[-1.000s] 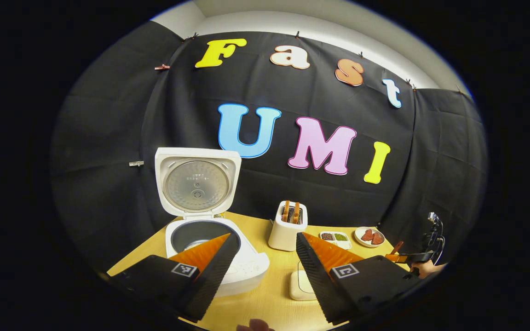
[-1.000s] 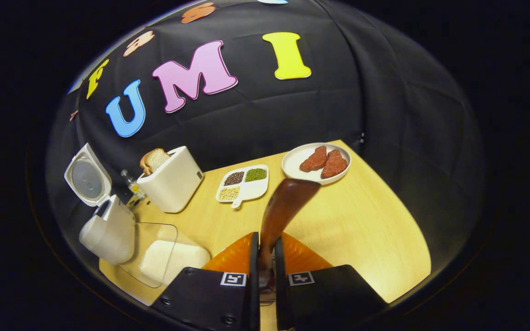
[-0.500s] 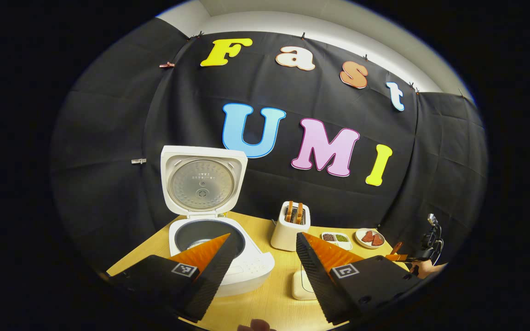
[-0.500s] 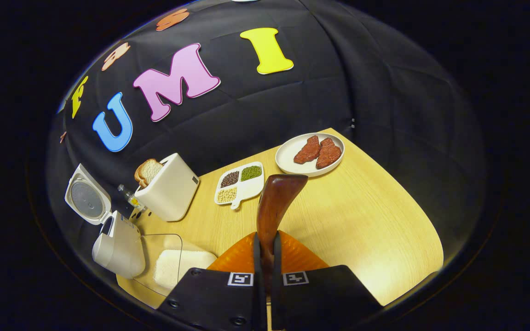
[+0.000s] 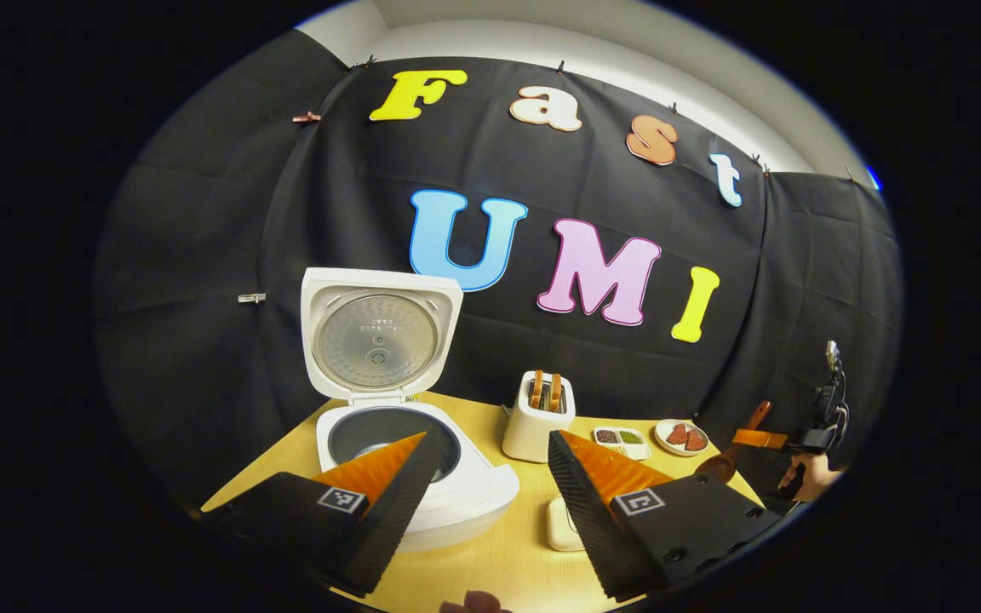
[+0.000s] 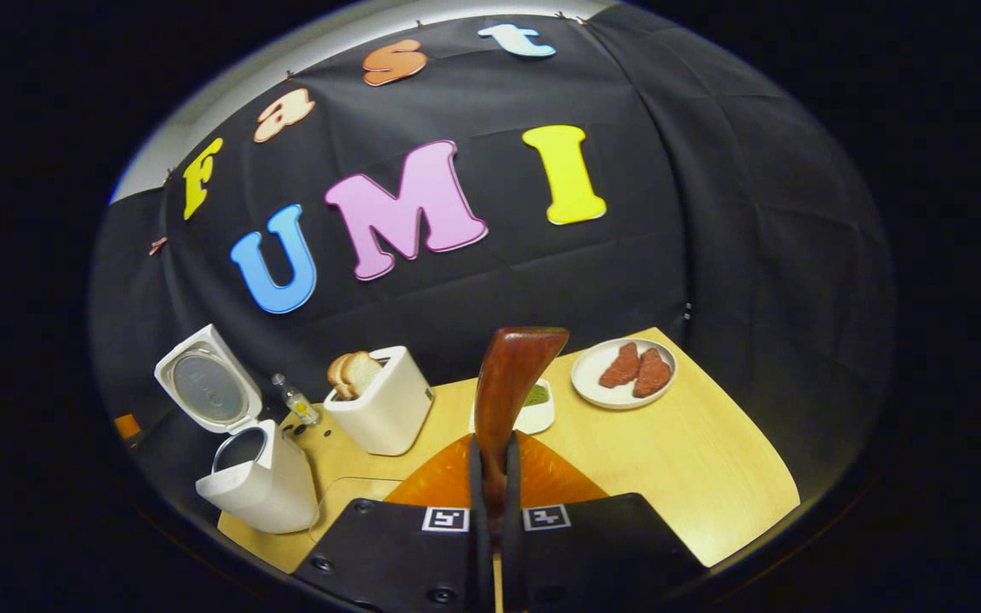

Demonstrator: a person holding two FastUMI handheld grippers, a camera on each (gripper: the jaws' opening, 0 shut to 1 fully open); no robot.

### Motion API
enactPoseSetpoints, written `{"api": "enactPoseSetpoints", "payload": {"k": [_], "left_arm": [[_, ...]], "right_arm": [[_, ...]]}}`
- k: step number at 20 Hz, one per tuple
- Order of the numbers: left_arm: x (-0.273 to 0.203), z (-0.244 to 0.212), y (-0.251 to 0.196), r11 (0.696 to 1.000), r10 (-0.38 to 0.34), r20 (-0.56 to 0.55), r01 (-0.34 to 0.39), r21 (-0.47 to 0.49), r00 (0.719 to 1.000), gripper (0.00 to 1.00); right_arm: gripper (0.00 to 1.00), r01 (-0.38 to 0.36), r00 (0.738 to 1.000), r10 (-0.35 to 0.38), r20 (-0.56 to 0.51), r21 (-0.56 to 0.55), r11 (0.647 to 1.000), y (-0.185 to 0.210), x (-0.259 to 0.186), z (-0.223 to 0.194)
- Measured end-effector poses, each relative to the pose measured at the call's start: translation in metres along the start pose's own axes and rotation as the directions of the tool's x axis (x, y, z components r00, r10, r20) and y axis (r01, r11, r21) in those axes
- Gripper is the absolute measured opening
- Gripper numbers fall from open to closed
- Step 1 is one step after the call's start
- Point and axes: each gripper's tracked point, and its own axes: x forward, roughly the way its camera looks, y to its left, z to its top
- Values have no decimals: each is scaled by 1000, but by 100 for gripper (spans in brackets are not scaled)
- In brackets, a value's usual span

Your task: Close the left gripper, press the button to open the rice cooker; take a wooden spoon from the chopstick holder with the right hand, scoop a spoonful of rice and pour it into the rice cooker, then put the wooden spoon back into the chopstick holder.

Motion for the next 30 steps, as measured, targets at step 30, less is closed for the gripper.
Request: {"api": "enactPoseSetpoints", "payload": {"k": [30], "left_arm": [[-37,-7,99,998,-14,-1,14,-54,1000,91]], "right_arm": [[8,211,927,-130,-351,204,956,116,77,-186]]}}
